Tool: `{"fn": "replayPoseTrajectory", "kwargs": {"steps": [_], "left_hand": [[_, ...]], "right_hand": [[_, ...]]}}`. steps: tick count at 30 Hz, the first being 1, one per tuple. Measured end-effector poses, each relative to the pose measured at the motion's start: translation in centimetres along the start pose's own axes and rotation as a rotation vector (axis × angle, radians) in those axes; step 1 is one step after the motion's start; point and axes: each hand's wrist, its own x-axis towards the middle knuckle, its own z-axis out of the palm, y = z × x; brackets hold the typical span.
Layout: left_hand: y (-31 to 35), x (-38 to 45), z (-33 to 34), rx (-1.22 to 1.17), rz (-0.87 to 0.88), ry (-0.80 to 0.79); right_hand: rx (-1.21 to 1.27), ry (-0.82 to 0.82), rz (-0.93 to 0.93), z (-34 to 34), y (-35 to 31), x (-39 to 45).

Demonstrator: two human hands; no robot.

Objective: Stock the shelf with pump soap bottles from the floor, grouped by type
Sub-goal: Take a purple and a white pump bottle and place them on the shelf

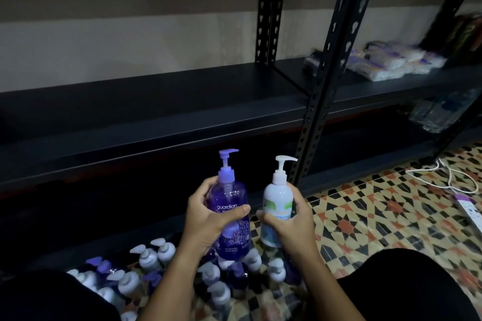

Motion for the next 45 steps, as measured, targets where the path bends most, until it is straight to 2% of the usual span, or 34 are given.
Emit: {"fn": "replayPoseTrajectory", "kwargs": {"steps": [8,14,20,32,41,45], "left_hand": [[6.1,3.5,1.3,-0.044,0.206,-0.007],[11.0,9.1,1.9,-0.04,0.39,0.034],[14.7,16.2,2.7,0.025,0.486,0.065],[10.7,26.5,4.6,0.079,0.513,0.076],[8.5,33.7,7.3,0.098,0.476,-0.077],[7.0,37.5,8.1,0.165,0.392,-0.143]], "right_hand": [[0.093,0.035,-0.159,1.6,-4.8,4.9],[0.193,0.029,-0.266,2.8,-10.0,11.2],[0.105,0.045,-0.348,4.3,-13.5,18.2],[0.056,0.118,-0.358,5.7,-10.5,27.0],[0.043,0.184,-0.316,5.9,-9.8,32.2],[0.051,0.183,-0.342,6.0,-9.5,33.3]]}}
